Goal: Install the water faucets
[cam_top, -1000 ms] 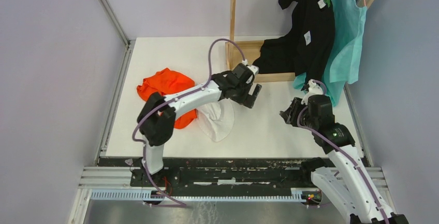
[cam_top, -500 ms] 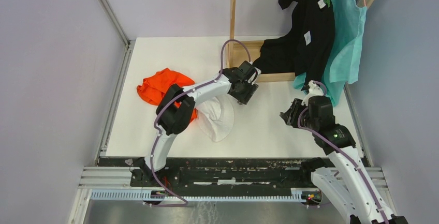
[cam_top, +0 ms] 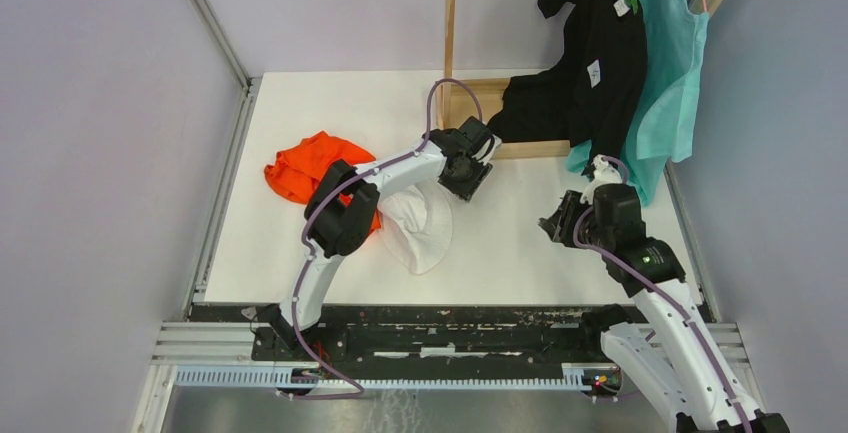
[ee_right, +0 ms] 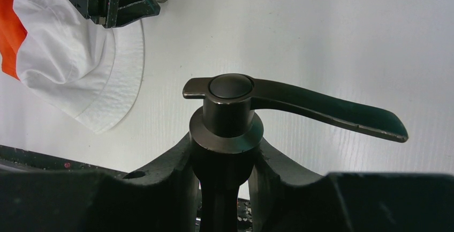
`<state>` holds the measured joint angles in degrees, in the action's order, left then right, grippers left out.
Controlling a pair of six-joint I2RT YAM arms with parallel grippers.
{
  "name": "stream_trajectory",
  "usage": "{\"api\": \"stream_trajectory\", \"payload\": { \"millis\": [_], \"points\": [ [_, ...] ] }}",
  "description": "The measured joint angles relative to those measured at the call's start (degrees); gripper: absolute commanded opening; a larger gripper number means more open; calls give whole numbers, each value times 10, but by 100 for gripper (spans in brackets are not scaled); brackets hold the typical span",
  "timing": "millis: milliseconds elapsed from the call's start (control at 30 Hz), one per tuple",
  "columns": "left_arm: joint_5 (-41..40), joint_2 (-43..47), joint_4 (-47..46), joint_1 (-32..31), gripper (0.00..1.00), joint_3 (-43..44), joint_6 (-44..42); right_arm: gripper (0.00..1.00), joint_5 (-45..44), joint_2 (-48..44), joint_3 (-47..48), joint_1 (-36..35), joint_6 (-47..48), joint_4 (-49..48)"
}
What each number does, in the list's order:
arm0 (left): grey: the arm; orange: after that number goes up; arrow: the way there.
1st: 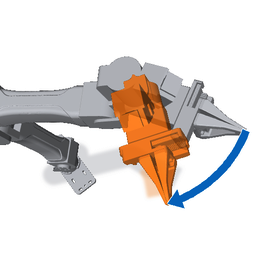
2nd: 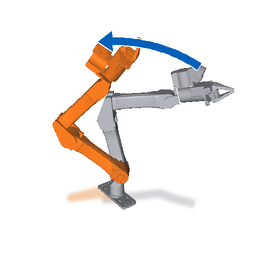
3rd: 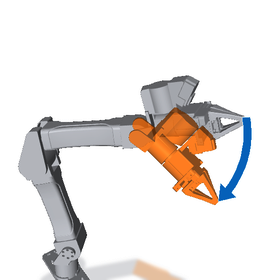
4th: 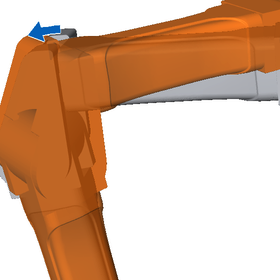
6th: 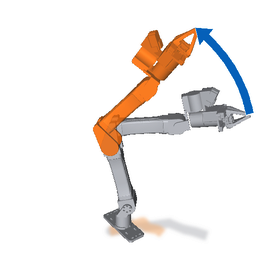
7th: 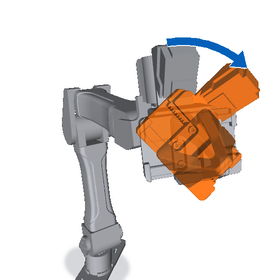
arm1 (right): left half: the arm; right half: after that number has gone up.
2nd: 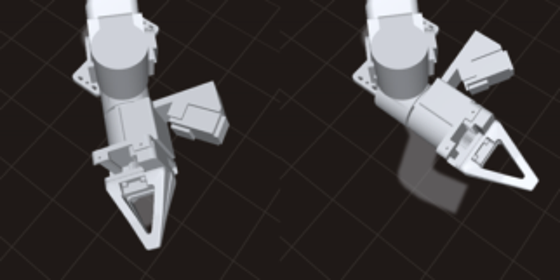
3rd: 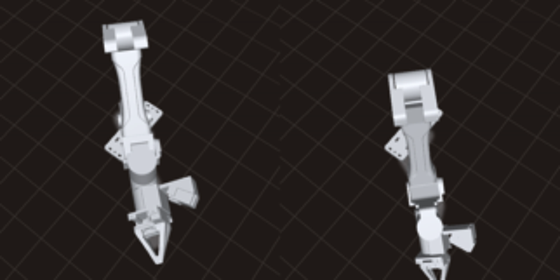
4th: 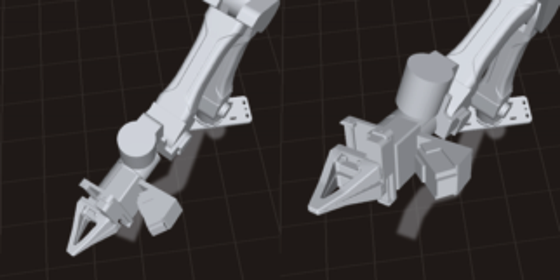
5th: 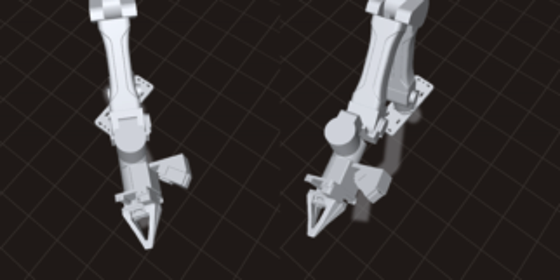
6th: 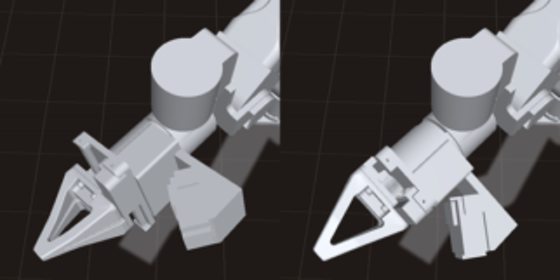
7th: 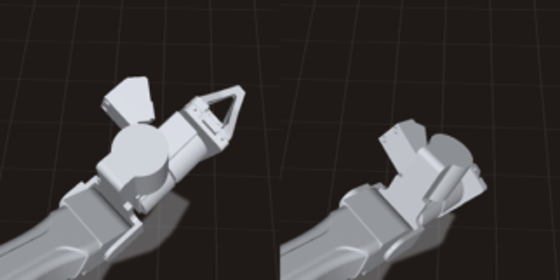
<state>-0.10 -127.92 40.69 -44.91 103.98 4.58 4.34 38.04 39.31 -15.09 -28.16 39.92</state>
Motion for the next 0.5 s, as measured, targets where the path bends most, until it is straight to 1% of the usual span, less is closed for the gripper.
{"api": "stream_trajectory", "payload": {
  "millis": [67, 167, 267, 367, 500],
  "points": [
    [3, 0, 1, -1, 50, 2, 0, 0, 2, 2, 0, 0, 0, 0],
    [7, 0, 3, -2, 44, 4, 0, 0, 7, 4, 0, 0, 0, -1],
    [7, 0, 5, -2, 41, 8, 0, 0, 12, 6, 0, 0, 0, -4],
    [7, -3, 11, -2, 42, 17, 0, 0, 13, 7, 0, 0, 0, -5],
    [6, -16, 13, -2, 47, 31, 0, 0, 17, 7, 0, 0, 0, -6]
  ]
}}
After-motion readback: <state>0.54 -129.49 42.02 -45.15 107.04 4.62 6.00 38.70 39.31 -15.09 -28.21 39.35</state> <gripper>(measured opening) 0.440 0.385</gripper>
